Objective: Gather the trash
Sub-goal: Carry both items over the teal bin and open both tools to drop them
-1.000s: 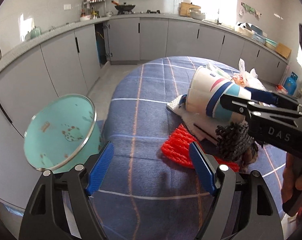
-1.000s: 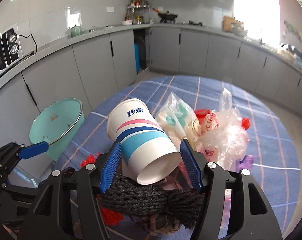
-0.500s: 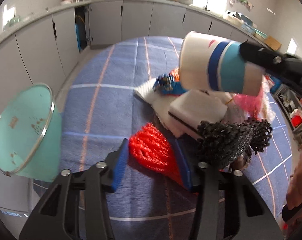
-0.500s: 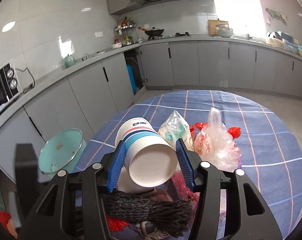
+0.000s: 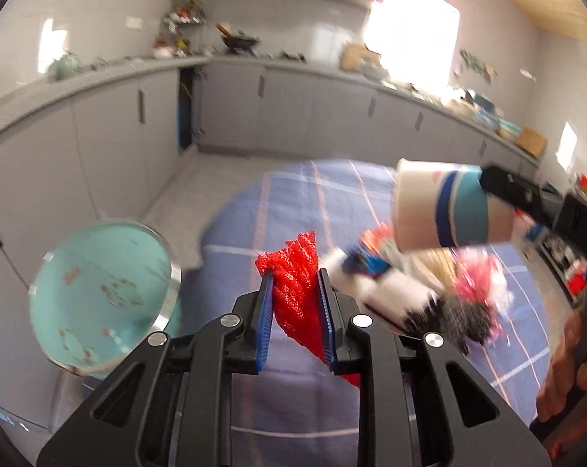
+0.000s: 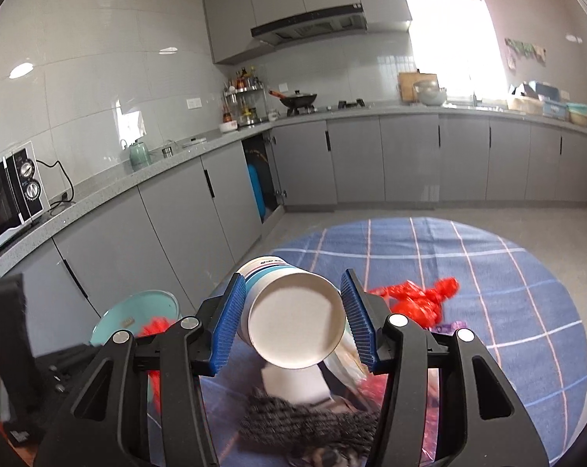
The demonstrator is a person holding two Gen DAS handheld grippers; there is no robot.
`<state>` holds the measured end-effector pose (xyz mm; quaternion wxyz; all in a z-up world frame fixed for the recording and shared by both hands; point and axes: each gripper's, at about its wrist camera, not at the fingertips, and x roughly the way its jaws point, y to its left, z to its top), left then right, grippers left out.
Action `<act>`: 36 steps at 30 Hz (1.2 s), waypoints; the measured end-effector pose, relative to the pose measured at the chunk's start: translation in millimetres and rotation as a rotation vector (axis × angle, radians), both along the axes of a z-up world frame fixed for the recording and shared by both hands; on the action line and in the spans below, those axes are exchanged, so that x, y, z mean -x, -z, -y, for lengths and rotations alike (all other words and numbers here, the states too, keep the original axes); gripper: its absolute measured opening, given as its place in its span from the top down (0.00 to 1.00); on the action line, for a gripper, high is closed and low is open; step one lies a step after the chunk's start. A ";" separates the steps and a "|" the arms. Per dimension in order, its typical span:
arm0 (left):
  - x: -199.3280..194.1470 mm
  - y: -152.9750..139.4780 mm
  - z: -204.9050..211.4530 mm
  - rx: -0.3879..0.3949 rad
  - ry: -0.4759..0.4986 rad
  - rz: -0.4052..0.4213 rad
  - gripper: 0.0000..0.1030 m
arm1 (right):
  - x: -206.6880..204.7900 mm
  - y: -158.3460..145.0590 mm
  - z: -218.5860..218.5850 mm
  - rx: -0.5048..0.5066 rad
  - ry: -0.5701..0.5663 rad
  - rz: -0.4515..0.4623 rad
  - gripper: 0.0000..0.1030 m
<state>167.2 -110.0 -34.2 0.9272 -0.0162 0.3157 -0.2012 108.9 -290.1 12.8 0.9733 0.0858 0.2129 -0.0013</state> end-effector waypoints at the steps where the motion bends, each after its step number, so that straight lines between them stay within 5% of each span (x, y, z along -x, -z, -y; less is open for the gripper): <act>1: -1.9 -4.7 -8.5 0.006 -0.026 0.012 0.79 | -0.8 -0.9 -3.8 0.003 0.002 0.006 0.50; 4: -7.3 -17.3 -31.2 0.021 -0.086 0.046 0.78 | -7.3 -4.9 -20.1 -0.012 -0.019 0.017 0.50; 12: -19.8 -30.7 -98.4 -0.095 -0.300 0.141 0.78 | -43.7 12.6 -95.0 -0.067 -0.163 -0.025 0.50; 18: -43.9 -15.9 -150.7 -0.107 -0.417 0.086 0.78 | -78.9 38.8 -160.3 -0.090 -0.243 -0.095 0.50; 30: -67.0 38.9 -190.1 -0.154 -0.461 -0.029 0.77 | -126.1 93.0 -217.6 -0.079 -0.308 -0.240 0.50; 33: -74.0 50.8 -195.2 -0.152 -0.447 -0.068 0.73 | -134.6 101.1 -222.4 -0.079 -0.335 -0.271 0.48; 36: -73.7 53.4 -196.6 -0.166 -0.467 -0.068 0.51 | -132.0 100.1 -218.2 -0.079 -0.317 -0.262 0.36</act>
